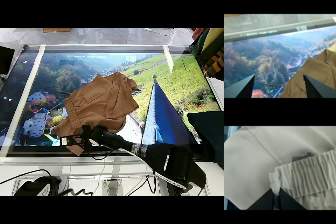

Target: Fold the clothes and pants, and hang the long-sleeved shirts on hangers.

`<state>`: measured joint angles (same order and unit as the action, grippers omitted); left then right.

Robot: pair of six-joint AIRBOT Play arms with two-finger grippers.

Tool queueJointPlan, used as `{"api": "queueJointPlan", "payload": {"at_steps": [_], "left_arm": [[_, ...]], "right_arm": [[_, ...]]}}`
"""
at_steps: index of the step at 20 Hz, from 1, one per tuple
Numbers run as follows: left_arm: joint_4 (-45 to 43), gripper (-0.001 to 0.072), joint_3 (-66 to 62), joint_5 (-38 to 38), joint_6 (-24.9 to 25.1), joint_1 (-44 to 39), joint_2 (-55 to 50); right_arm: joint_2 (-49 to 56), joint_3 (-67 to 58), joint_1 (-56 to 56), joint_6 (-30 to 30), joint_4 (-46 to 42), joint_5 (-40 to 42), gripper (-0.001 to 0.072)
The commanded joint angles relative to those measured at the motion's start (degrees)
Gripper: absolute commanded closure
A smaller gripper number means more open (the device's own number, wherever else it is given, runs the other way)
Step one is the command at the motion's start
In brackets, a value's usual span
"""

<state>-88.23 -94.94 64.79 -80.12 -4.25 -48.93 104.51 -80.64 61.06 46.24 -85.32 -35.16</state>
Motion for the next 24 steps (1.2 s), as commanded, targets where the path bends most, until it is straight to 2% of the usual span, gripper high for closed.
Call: {"api": "queueJointPlan", "payload": {"at_steps": [1, 5, 8, 11, 14, 16, 17, 19, 22, 24], "left_arm": [[0.0, 0.0013, 0.0, 0.0, 0.0, 0.1, 0.0], [0.0, 0.0013, 0.0, -0.1, 0.0, 0.1, 0.0], [0.0, 0.0013, 0.0, 0.0, 0.0, 0.1, 0.0], [0.0, 0.0013, 0.0, 0.0, 0.0, 0.1, -0.1], [0.4, 0.0013, 0.0, -0.1, 0.0, 0.1, -1.3], [1.9, 0.0014, 0.1, 0.1, -2.3, 0.0, -2.9], [3.2, 0.0013, 0.1, 1.0, -4.0, 0.0, -4.1], [7.0, 0.0013, 0.1, 3.8, -4.1, 0.0, -6.8], [12.8, 0.0014, 3.2, 7.0, -2.8, 0.0, -9.9], [18.2, 0.0014, 8.2, 6.8, -0.7, 0.0, -9.8]], "right_arm": [[-1.4, -0.1, 0.0, 3.1, -2.5, 0.2, 0.0686], [-6.2, -0.1, -2.6, 8.2, -5.9, 0.3, 0.0687], [-11.4, -0.1, -8.2, 16.7, -6.3, 0.3, 0.0687], [-18.4, -0.1, -16.8, 25.6, -6.3, 0.3, 0.0687], [-26.1, -0.1, -27.1, 31.7, -6.2, 0.2, 0.0687], [-30.6, -0.1, -34.8, 38.0, -6.1, -0.7, 0.0687], [-32.1, -0.1, -38.4, 41.5, -6.1, -2.2, 0.0687], [-33.8, -0.1, -46.1, 46.2, -6.1, -8.1, 0.0687], [-34.0, 0.0, -56.6, 46.7, -6.0, -19.0, 0.0688], [-34.0, 0.2, -63.9, 46.0, -6.0, -21.9, 0.0689]]}}
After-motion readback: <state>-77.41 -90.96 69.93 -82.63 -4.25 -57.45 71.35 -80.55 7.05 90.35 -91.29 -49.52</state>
